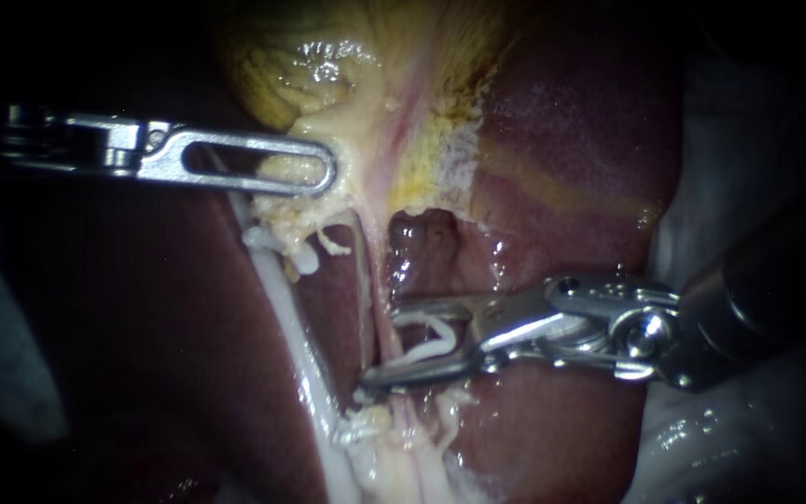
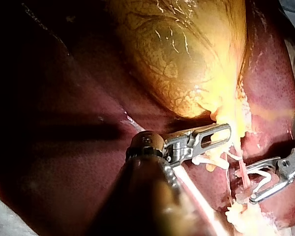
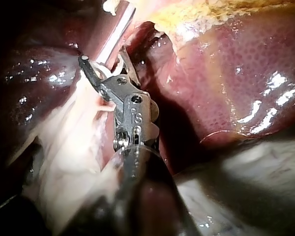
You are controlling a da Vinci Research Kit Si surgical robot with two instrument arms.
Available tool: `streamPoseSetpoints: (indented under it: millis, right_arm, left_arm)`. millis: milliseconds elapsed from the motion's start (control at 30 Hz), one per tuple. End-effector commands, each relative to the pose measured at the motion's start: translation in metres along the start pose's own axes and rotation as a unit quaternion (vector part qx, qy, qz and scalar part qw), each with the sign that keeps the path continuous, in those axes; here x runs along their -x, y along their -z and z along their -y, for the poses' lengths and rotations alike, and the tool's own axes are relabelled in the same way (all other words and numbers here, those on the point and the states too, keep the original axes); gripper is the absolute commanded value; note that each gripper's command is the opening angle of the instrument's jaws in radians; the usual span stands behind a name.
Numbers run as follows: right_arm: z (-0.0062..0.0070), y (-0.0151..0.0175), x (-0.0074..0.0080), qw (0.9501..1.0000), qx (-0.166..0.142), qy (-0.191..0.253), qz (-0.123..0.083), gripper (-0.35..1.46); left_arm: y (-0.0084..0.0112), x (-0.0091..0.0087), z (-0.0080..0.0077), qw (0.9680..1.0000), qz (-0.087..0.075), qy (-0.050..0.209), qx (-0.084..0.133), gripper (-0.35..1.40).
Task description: Clipping second clip right tube
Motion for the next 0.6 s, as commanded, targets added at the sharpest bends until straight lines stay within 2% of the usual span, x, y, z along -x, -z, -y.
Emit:
streamPoseSetpoints:
  millis: [33, 433, 500, 600]
  right_arm:
    - [0.0, -0.0001, 0.0001, 1.0, -0.004, -0.003, -0.002, 0.47]
    - [0.0, -0.0005, 0.0001, 0.999, -0.03, -0.029, -0.019, 0.42]
    - [0.0, -0.0004, 0.0001, 0.9988, -0.035, -0.029, -0.016, 0.35]
    - [0.0, -0.0002, 0.0002, 0.9986, -0.04, -0.03, -0.014, 0.13]
  left_arm:
    - [0.0, 0.0, 0.0, 1.0, 0.0, 0.0, 0.0, -0.35]
    - [-0.0001, 0.0, 0.0, 1.0, 0.0, 0.0, 0.0, -0.35]
    - [-0.0001, 0.0, 0.0, 1.0, 0.0, 0.0, 0.0, -0.35]
    - [-0.0001, 0.0, 0.0, 1.0, 0.0, 0.0, 0.0, -0.35]
